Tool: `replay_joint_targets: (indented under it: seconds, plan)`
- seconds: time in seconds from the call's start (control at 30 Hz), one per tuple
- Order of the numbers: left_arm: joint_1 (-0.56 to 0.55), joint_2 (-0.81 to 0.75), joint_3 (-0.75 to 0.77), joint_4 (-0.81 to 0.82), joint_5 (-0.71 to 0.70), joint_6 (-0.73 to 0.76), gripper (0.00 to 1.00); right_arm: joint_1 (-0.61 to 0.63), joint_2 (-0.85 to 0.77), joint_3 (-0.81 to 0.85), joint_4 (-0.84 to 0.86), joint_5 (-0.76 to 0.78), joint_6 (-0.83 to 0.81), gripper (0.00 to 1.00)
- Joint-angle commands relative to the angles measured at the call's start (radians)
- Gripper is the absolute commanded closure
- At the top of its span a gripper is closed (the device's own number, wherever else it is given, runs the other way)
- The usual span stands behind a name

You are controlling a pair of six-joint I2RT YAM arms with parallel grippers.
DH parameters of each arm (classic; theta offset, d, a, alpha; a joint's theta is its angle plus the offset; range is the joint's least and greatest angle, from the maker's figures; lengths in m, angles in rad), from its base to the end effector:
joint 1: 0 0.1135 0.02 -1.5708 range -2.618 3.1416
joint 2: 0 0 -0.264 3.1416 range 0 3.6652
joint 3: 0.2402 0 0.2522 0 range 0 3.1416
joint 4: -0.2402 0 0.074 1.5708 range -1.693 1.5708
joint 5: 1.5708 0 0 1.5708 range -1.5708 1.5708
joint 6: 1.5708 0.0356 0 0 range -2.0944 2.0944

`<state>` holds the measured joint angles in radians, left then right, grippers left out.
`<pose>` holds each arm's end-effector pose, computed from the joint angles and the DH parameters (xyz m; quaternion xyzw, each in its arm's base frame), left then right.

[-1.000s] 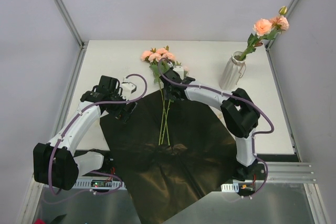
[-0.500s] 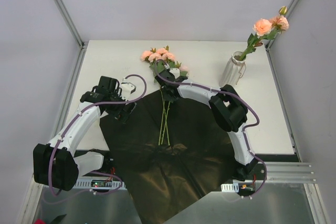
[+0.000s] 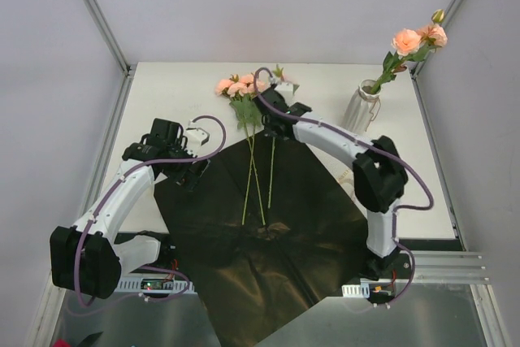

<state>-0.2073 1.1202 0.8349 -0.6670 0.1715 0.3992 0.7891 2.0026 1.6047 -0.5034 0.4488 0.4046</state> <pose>0.2142 -0.0513 0.2509 0.3083 0.8980 -0.0522 0.3096 0.3247 0.3052 0.2305 -0.1042 0.9178 0.0062 0.3830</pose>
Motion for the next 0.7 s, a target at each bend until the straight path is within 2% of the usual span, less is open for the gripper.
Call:
replay_joint_targets:
  seconds: [0.0,0.03,0.1,0.17,0.2,0.27,0.43,0.67]
  plan:
    - [0.011,-0.025,0.004,-0.005,-0.015,0.01,0.01,-0.08,-0.261,0.093,0.09,0.109,-0.185,0.99]
    - [0.011,-0.023,0.006,-0.005,-0.015,0.009,0.01,-0.088,-0.29,0.092,0.174,0.125,-0.252,0.99]
    - [0.011,-0.02,0.006,-0.003,-0.012,0.007,0.01,-0.097,-0.373,0.078,0.291,0.201,-0.493,0.99]
    - [0.011,-0.017,0.007,-0.003,-0.01,0.006,0.01,-0.114,-0.442,0.038,0.535,0.244,-0.651,0.99]
    - [0.011,-0.016,0.009,-0.005,-0.012,0.004,0.01,-0.134,-0.464,0.022,0.719,0.246,-0.809,0.99]
    - [0.011,-0.011,0.007,-0.003,-0.009,0.003,0.01,-0.162,-0.501,0.015,0.846,0.231,-0.918,0.99]
    - [0.011,0.003,0.003,0.0,0.0,0.001,0.01,-0.29,-0.533,0.106,0.902,0.183,-0.989,0.99]
    - [0.011,0.012,0.006,0.004,-0.001,0.0,0.01,-0.395,-0.585,0.02,1.043,0.166,-1.024,0.99]
